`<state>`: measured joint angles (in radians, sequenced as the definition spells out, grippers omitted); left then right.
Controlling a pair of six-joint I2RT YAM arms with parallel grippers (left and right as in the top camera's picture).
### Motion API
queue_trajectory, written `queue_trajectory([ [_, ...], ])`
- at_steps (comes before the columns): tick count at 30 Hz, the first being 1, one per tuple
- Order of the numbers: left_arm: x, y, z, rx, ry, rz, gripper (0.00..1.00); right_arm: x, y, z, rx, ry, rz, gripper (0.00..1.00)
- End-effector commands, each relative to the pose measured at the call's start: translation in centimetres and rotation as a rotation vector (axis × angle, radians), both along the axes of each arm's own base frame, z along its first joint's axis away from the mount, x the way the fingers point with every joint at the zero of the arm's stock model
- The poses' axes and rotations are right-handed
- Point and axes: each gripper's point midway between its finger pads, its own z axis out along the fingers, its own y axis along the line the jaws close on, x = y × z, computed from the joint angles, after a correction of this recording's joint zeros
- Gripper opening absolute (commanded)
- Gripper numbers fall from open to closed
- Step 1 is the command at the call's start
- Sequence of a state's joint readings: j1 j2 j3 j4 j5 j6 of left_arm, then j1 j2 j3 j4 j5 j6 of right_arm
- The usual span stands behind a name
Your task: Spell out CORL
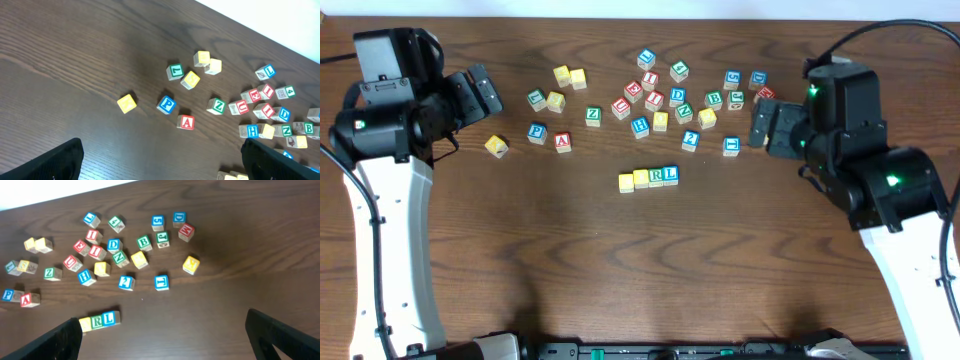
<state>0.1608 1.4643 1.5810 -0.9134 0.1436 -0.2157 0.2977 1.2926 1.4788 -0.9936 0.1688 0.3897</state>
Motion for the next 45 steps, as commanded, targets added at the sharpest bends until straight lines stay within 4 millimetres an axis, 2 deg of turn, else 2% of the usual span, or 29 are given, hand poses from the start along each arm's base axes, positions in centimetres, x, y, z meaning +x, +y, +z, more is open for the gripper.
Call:
queue_trajectory([
  [1, 0.1, 0.2, 0.0, 0.005, 0.001, 0.005, 1.0, -0.1, -0.7, 0.1, -0.018, -0.003, -0.019, 0.99],
  [9, 0.1, 0.2, 0.0, 0.005, 0.001, 0.005, 1.0, -0.1, -1.4, 0.0, -0.072, -0.002, -0.025, 0.99],
  [15, 0.1, 0.2, 0.0, 0.005, 0.001, 0.005, 1.0, 0.9, -1.4, 2.1, -0.081, -0.132, 0.0, 0.99],
  [19, 0.1, 0.2, 0.0, 0.005, 0.001, 0.005, 1.0, 0.1, -2.9, 2.4, -0.043, -0.277, -0.037, 0.99],
  [24, 0.1, 0.2, 0.0, 0.005, 0.001, 0.005, 1.0, -2.8, -5.8, 0.5, 0.013, -0.472, -0.1, 0.99],
  [26, 0.1, 0.2, 0.0, 0.005, 0.001, 0.005, 1.0, -5.1, -7.0, -0.7, 0.03, -0.577, -0.13, 0.99],
  [32, 0.1, 0.2, 0.0, 0.005, 0.001, 0.005, 1.0, -8.6, -7.9, -4.7, 0.051, -0.716, -0.152, 0.99],
  [39, 0.1, 0.2, 0.0, 0.005, 0.001, 0.005, 1.0, -9.1, -7.9, -8.8, 0.068, -0.804, -0.149, 0.99],
  [45, 0.1, 0.2, 0.0, 0.005, 0.001, 0.005, 1.0, -9.2, -7.7, -11.4, 0.074, -0.822, -0.142, 0.99],
])
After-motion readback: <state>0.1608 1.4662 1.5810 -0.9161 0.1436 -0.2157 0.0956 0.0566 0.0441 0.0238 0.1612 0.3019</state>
